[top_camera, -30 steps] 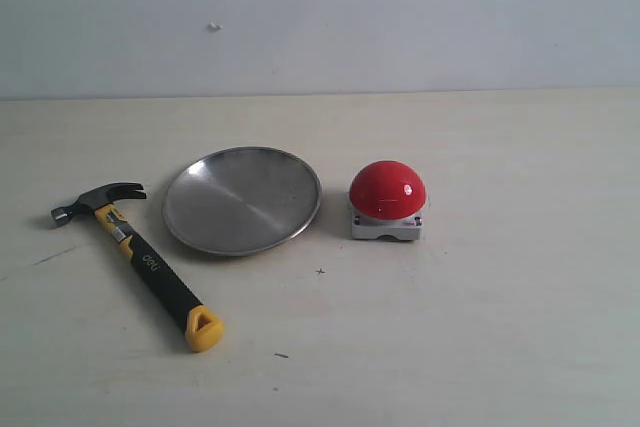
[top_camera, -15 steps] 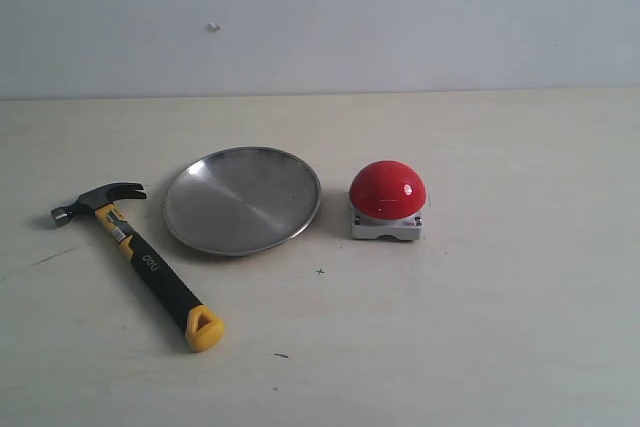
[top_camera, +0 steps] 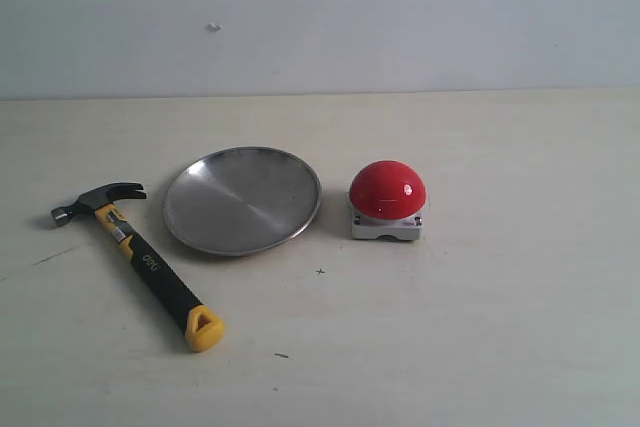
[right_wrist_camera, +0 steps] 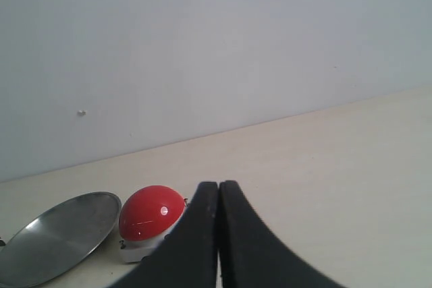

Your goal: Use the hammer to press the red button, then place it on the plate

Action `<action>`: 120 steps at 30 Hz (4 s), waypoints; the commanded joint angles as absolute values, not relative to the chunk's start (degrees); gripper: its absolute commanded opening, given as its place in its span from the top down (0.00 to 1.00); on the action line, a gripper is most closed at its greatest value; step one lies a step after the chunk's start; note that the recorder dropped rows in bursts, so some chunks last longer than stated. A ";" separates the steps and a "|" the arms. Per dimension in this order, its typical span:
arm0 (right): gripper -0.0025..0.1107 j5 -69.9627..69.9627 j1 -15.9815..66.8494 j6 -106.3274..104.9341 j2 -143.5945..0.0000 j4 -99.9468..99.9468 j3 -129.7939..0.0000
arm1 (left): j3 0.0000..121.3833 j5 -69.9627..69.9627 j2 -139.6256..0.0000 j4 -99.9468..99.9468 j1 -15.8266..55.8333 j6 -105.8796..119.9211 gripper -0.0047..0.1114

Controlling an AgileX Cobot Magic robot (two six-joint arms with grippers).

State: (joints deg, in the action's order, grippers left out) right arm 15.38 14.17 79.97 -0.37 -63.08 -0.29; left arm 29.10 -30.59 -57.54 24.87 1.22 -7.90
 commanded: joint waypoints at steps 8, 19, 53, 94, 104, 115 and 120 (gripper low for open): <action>0.98 15.05 13.97 79.45 0.00 -63.51 -0.33 | 29.49 -24.87 -58.80 34.02 1.29 -22.98 0.96; 0.98 15.05 13.97 79.45 0.00 -63.51 -0.33 | 32.17 -13.84 -72.74 40.07 15.87 -31.22 0.96; 0.98 14.95 13.97 79.45 0.00 -63.51 -0.33 | 43.47 3.07 -88.65 23.16 23.39 -45.02 0.96; 0.98 14.95 13.97 79.45 0.00 -63.51 -0.33 | 44.14 29.86 -90.05 99.95 32.31 41.13 0.96; 0.98 14.95 13.97 79.45 0.00 -63.51 -0.33 | 44.54 37.64 -94.57 99.95 37.30 34.14 0.96; 0.98 14.95 13.97 79.45 0.00 -63.51 -0.33 | 46.74 32.92 -97.11 99.95 37.09 23.31 0.96; 0.98 14.95 13.97 79.45 0.00 -63.51 -0.33 | 47.01 21.11 -98.34 99.95 33.48 28.33 0.96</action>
State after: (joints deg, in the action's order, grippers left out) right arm 15.34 14.17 79.97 -0.37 -63.08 -0.29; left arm 46.46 27.95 -97.93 100.07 35.32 25.40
